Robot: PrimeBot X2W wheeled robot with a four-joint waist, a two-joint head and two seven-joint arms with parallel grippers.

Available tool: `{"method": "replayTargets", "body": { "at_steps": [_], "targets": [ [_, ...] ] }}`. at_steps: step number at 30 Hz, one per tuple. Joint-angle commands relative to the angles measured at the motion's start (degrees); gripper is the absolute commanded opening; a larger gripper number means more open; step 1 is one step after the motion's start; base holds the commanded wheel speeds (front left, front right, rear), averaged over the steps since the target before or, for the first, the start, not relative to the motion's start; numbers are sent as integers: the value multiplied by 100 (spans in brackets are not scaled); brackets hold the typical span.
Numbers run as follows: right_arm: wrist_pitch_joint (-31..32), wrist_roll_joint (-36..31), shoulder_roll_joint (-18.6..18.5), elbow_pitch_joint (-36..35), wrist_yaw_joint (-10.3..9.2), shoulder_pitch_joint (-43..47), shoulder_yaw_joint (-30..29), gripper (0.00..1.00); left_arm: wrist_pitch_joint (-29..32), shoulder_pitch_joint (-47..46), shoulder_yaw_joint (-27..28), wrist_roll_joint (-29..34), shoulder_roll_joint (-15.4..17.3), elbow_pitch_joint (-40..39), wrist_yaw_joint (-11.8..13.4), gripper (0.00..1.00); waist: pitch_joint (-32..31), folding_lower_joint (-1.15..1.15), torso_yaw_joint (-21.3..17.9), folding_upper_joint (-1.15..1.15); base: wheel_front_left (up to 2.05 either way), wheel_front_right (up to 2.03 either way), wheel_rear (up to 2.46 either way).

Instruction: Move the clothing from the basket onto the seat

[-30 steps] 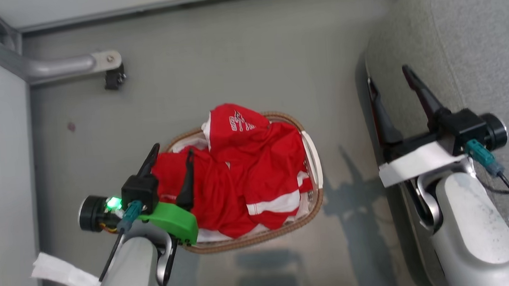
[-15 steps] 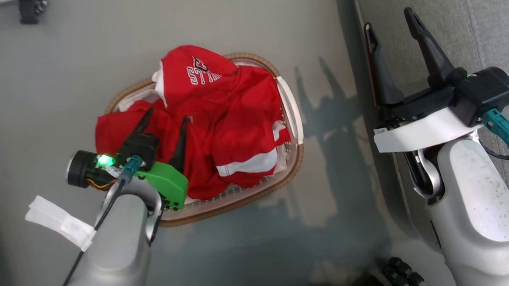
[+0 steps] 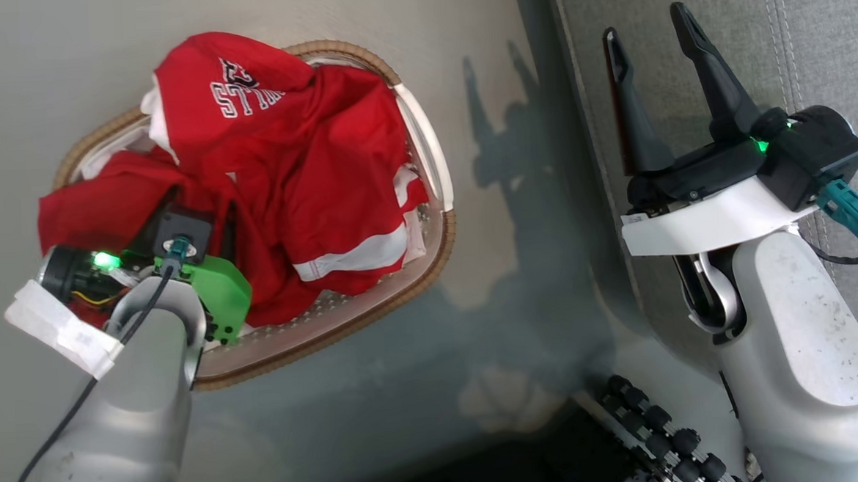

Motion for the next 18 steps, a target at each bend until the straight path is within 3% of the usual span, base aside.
{"method": "replayTargets", "body": {
  "at_steps": [1, 6, 12, 13, 14, 15, 18],
  "targets": [
    [-29, 36, -10, -42, -3, 25, 15, 100, 18, -177, -12, 59, 60, 190, 92, 100, 211, 0, -203, 0, 0, 0, 0],
    [-28, 134, -10, -72, -3, 45, 75, 100, 93, -528, -81, 117, 17, 779, 266, 100, 303, 0, -258, 0, 0, 0, 0],
    [-28, 221, -11, -62, -3, 13, 150, 100, 237, -733, -246, 154, -27, 1149, 153, 100, 357, 0, -288, 0, 0, 0, 0],
    [-28, 236, -11, -49, -4, 1, 163, 100, 262, -737, -241, 116, -33, 1180, 139, 83, 346, 0, -294, 0, 0, 0, 0],
    [-29, 252, -11, -27, -4, -17, 180, 100, 288, -722, -261, 96, -48, 1209, 107, 33, 321, 0, -302, 0, 0, 0, 0],
    [-28, 260, -12, -14, -3, -24, 189, 100, 292, -697, -271, 81, -60, 1231, 97, 0, 291, 0, -308, 0, 0, 0, 0],
    [-28, 272, -12, 54, -4, -28, 196, 100, 267, -566, -205, -19, -117, 1286, 60, 0, 126, 0, -312, 0, 0, 0, 0]
  ]
}}
